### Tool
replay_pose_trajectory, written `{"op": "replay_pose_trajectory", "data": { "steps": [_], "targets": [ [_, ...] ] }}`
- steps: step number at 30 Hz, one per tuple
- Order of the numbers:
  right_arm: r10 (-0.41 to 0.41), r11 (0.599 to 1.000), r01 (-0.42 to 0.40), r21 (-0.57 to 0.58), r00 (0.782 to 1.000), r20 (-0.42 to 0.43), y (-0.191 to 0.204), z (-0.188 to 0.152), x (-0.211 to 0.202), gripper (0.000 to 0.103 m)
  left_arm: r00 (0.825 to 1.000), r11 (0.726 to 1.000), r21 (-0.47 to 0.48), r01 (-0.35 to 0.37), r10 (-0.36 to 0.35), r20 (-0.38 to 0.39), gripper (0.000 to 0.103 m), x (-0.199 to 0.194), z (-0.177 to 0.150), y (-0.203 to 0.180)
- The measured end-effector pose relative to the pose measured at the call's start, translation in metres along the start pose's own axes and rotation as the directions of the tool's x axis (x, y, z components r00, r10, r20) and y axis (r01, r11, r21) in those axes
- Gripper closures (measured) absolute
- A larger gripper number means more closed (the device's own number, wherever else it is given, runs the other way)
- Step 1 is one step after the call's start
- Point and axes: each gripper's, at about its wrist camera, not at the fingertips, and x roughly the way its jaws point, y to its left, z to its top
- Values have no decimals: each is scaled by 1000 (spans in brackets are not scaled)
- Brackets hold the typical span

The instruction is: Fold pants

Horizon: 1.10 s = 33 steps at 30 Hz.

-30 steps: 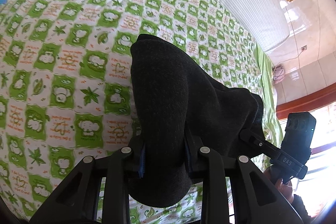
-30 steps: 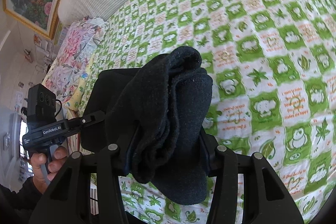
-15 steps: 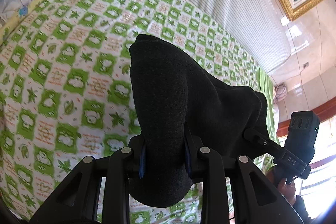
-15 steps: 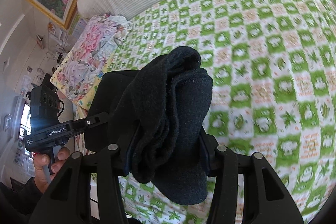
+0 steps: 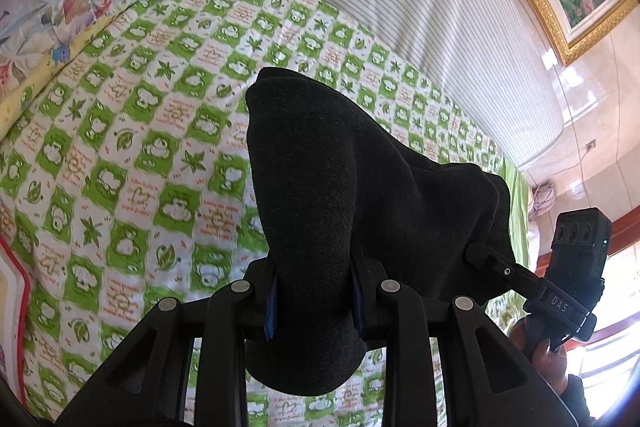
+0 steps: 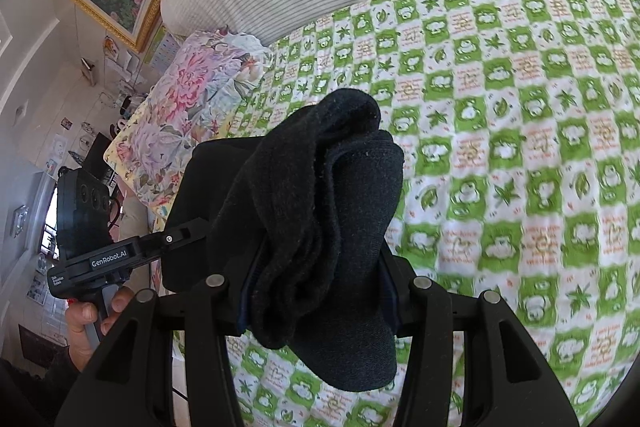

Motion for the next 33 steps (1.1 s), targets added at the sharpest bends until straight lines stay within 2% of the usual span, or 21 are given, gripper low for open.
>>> {"op": "replay_pose_trajectory", "data": {
  "steps": [17,33],
  "targets": [
    [5,1000,-5,15,1000,-30,-10,35,39,52,999,998,-24,-51,51,-6,76,28,31,15],
    [26,1000,-25,19,997,-76,-20,49,72,52,997,995,-62,-81,80,-17,76,45,45,32]
  ]
}}
